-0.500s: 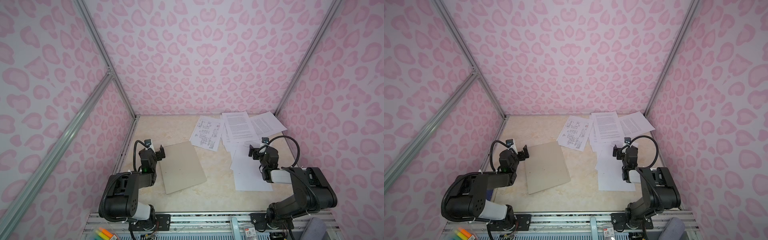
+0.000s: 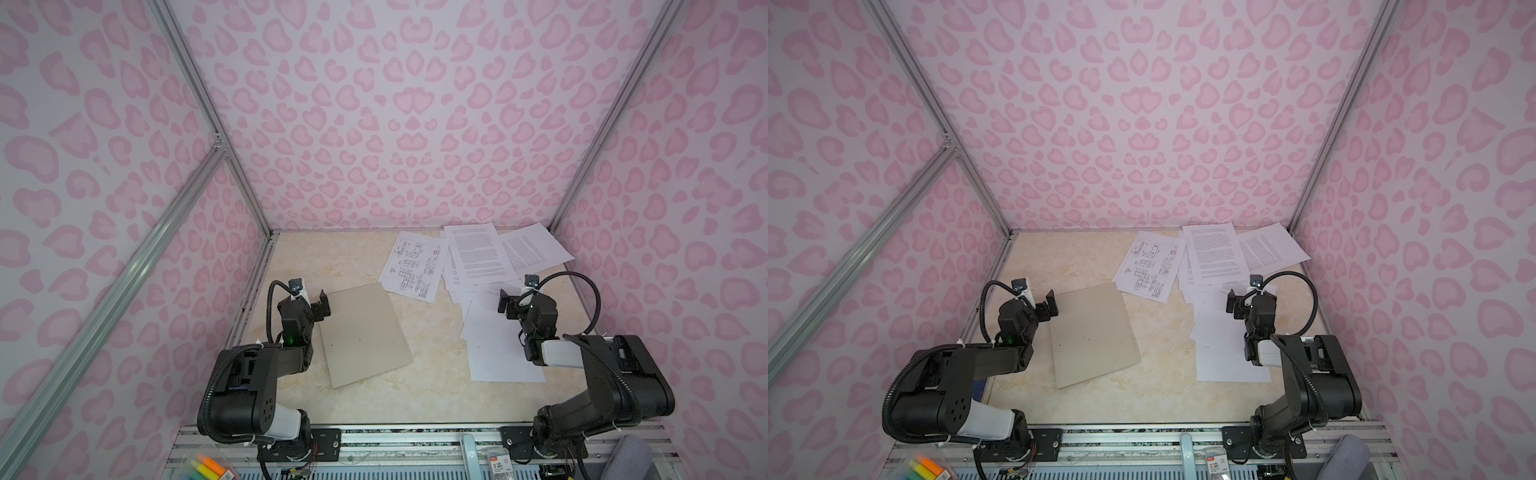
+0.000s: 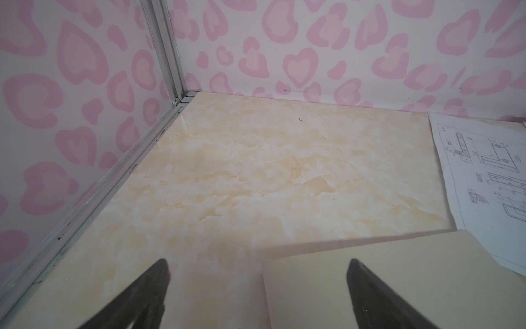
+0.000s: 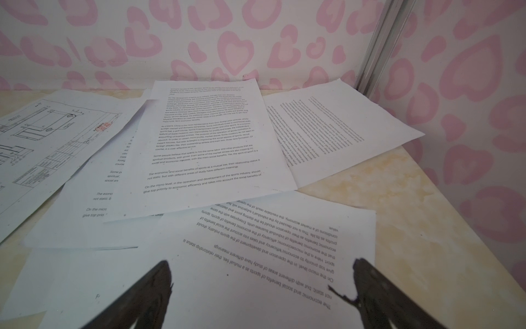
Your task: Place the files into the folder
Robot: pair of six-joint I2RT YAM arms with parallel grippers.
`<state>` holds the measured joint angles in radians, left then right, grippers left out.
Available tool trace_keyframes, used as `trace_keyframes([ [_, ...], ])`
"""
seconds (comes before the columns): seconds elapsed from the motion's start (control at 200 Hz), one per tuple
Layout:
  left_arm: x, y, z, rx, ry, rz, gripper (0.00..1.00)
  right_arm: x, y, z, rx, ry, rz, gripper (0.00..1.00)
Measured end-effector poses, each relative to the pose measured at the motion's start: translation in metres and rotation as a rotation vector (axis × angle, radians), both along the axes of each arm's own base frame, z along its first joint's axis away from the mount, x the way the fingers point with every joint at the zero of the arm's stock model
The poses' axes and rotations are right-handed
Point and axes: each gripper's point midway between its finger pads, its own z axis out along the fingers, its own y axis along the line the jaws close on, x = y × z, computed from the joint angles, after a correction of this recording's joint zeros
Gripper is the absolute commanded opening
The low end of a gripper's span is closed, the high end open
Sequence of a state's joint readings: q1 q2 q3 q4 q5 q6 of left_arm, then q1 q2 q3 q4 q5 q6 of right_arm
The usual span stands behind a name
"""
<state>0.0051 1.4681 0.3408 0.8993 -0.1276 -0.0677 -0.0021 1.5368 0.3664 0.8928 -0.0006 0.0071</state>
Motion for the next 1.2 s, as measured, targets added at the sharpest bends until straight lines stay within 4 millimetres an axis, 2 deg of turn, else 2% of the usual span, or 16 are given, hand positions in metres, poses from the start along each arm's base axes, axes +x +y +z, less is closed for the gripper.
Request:
trace_keyframes([
  [0.72, 0.0, 0.0, 0.0, 0.0, -0.001, 0.001, 0.98, 0.0, -0.004, 0.0, 0.008, 0.0, 0.002, 1.0],
  [0.79, 0.002, 0.002, 0.007, 0.02, 0.014, 0.039, 0.98, 0.0, -0.003, 0.0, 0.01, -0.004, 0.008, 1.0],
  [0.825, 0.008, -0.001, 0.02, 0.026, 0.008, 0.039, 0.98, -0.002, -0.003, 0.002, 0.008, -0.009, 0.001, 1.0],
  [0.885, 0.019, -0.005, 0.057, 0.038, -0.056, 0.058, 0.98, -0.006, -0.006, 0.014, -0.002, -0.019, -0.035, 1.0],
  [0.915, 0.021, -0.007, 0.071, 0.035, -0.082, 0.068, 0.98, -0.006, -0.008, 0.028, -0.008, -0.039, -0.06, 1.0],
  [0.95, 0.022, -0.009, 0.085, 0.019, -0.095, 0.086, 0.98, -0.003, -0.01, 0.052, -0.003, -0.076, -0.094, 1.0],
  [1.0, 0.022, -0.011, 0.099, -0.022, -0.083, 0.112, 0.98, 0.003, -0.015, 0.096, 0.037, -0.161, -0.147, 1.0],
  [1.075, 0.017, -0.009, 0.115, -0.088, -0.055, 0.174, 0.98, 0.008, -0.023, 0.141, 0.121, -0.233, -0.217, 1.0],
  [1.125, 0.006, -0.008, 0.118, -0.139, -0.028, 0.206, 0.98, 0.009, -0.03, 0.153, 0.188, -0.246, -0.276, 1.0],
  [1.2, -0.016, -0.009, 0.109, -0.201, 0.046, 0.228, 0.98, 0.01, -0.043, 0.144, 0.3, -0.204, -0.361, 1.0],
])
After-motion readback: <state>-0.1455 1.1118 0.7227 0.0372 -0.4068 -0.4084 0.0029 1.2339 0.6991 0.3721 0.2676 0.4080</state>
